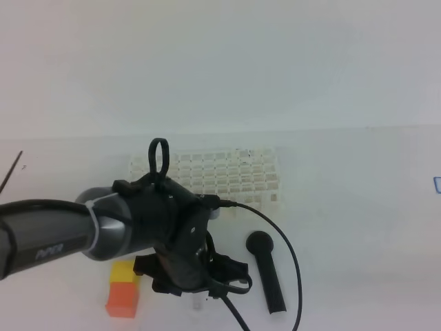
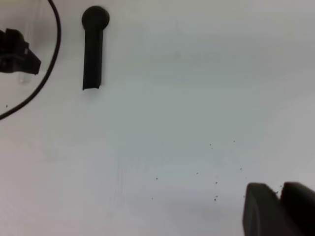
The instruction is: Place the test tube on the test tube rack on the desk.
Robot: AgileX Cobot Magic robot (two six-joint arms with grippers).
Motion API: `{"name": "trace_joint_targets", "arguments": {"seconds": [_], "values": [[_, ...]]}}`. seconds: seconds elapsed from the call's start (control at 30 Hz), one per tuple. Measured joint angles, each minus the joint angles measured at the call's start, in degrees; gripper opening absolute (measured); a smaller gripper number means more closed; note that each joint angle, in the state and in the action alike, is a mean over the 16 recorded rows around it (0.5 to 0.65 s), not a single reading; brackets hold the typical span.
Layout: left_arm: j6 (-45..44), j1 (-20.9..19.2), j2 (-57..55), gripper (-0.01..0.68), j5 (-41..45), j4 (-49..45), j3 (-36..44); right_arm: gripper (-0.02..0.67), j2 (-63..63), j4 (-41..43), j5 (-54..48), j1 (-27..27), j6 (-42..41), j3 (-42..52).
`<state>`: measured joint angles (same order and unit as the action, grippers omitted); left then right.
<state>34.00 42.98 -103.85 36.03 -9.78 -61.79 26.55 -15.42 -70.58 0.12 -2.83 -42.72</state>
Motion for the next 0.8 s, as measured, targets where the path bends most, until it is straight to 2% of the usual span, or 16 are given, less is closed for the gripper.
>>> {"name": "trace_joint_targets", "arguments": {"seconds": [0.2,0.37,0.8], "values": [[1.32,0.0,-2.92,0.443,0.95,-1.36,-1.07,0.091,0.0,-0.17,-0.33,0.0,-0.18,0.0],[2.02,0.0,-3.8,0.397,1.38,-2.06,-1.17,0.091,0.0,-0.21,-0.33,0.0,-0.41,0.0],[2.79,0.0,-4.02,0.089,2.7,-4.31,-1.22,0.091,0.0,-0.22,-0.33,0.0,-1.11,0.0]]}}
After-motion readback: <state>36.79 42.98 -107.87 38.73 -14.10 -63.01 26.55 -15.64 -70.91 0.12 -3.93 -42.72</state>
